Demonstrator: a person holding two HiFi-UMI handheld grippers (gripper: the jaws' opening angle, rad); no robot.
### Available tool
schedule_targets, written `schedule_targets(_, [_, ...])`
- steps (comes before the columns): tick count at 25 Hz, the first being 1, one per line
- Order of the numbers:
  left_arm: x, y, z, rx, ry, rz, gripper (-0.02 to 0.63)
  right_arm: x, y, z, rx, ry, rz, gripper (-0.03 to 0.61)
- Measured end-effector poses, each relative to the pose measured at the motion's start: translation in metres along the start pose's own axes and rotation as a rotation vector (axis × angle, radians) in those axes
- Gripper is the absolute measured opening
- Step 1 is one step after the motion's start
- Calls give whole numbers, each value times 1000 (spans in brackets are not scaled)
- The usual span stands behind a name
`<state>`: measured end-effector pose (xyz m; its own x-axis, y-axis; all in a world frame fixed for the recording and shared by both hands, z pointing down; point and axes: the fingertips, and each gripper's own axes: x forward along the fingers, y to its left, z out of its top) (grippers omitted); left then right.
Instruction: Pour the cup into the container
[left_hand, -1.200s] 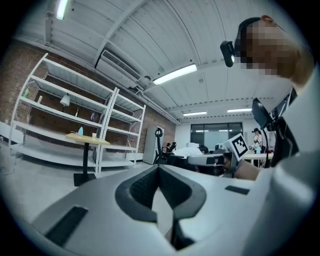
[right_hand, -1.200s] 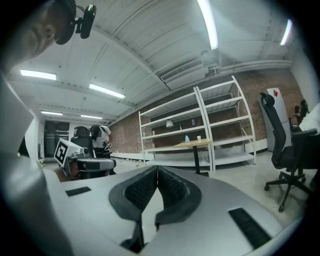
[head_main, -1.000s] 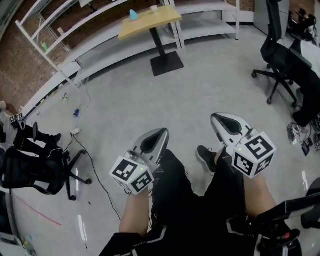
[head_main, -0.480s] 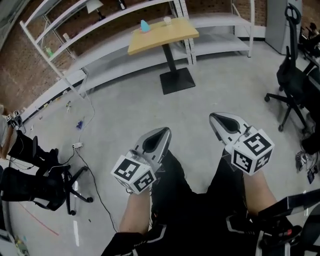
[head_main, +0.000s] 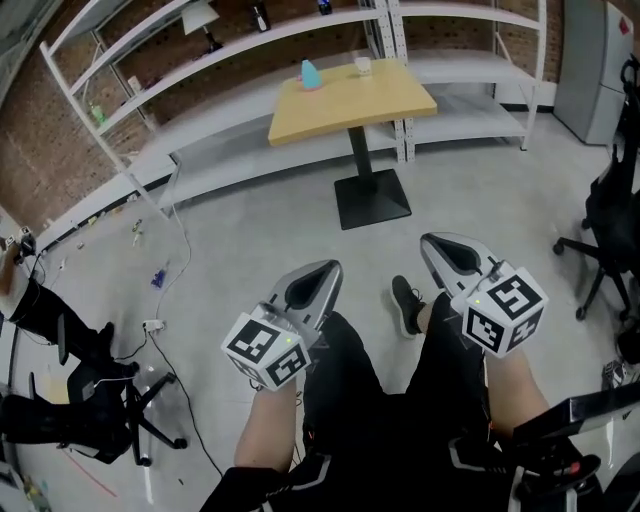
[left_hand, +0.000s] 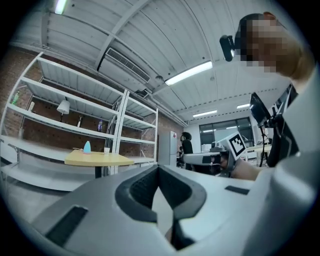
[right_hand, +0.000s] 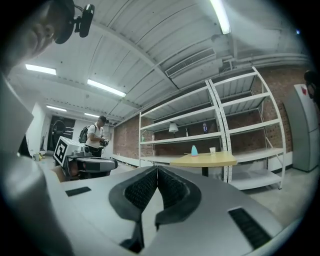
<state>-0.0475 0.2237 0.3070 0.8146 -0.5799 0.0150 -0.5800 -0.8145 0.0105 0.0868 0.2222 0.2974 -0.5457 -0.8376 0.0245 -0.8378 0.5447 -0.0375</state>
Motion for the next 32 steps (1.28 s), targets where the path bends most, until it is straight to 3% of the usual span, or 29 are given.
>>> schedule_targets(8, [122, 112, 18, -3, -34, -31, -8, 121, -110, 11, 5, -19, -22, 2])
schedule_targets(25, [308, 372, 41, 1, -70, -40, -8, 378, -291, 56, -27, -65, -58, 2])
schedule_targets(32, [388, 457, 47, 15, -56, -78, -8, 470, -362, 66, -21, -65, -74, 2])
